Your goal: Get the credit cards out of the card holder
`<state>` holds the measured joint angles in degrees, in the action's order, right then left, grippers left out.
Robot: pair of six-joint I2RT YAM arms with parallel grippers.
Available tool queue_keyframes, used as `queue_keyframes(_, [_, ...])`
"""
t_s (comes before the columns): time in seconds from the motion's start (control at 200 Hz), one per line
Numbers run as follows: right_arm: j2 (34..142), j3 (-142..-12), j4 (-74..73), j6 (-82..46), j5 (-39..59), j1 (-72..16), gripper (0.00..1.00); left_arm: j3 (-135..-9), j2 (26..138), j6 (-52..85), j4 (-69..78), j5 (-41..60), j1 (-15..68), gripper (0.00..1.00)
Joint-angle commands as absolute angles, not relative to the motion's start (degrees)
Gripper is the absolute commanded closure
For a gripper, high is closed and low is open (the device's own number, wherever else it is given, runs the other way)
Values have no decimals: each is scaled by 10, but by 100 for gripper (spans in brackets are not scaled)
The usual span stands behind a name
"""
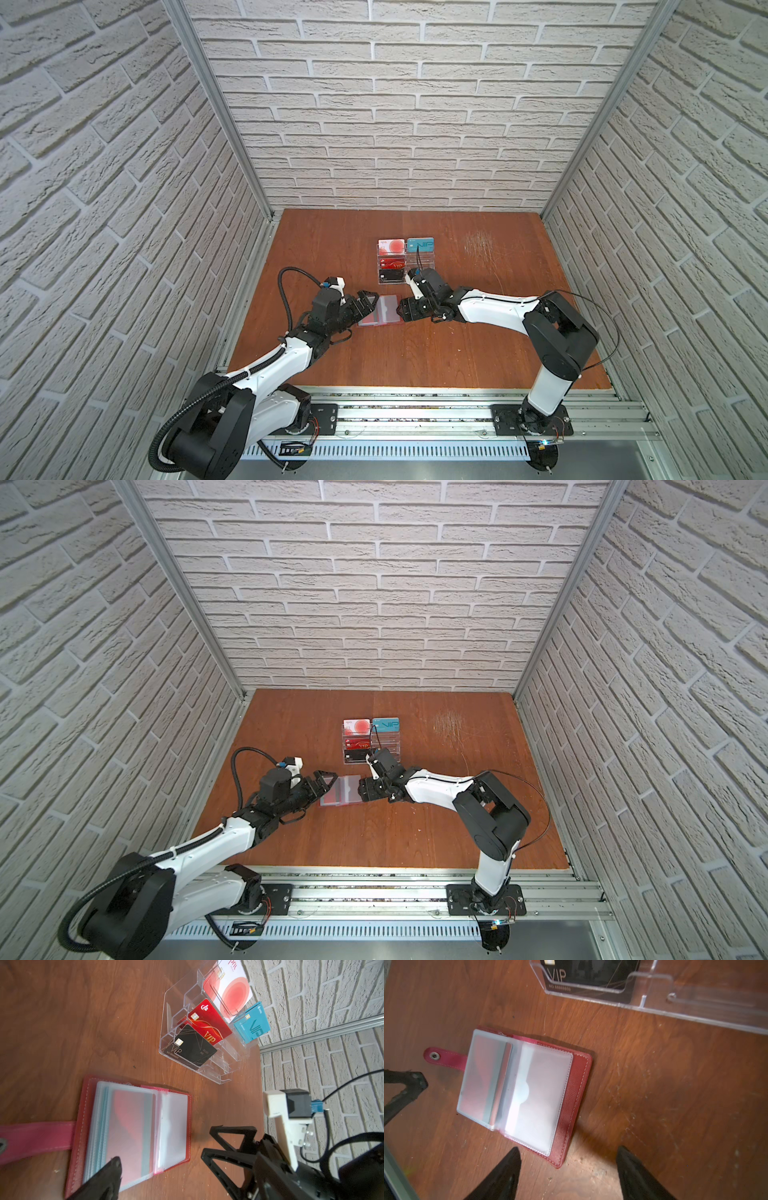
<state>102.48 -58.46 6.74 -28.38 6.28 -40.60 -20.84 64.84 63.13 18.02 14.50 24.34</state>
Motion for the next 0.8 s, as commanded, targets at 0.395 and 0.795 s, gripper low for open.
queue_keyframes(0.395, [1059, -602, 36, -294, 76, -417, 47, -182, 704, 648, 262, 143, 230, 2])
queue_keyframes(0.795, [1075, -609, 36, -296, 81, -419, 57, -194, 717, 638, 254, 150, 228, 2])
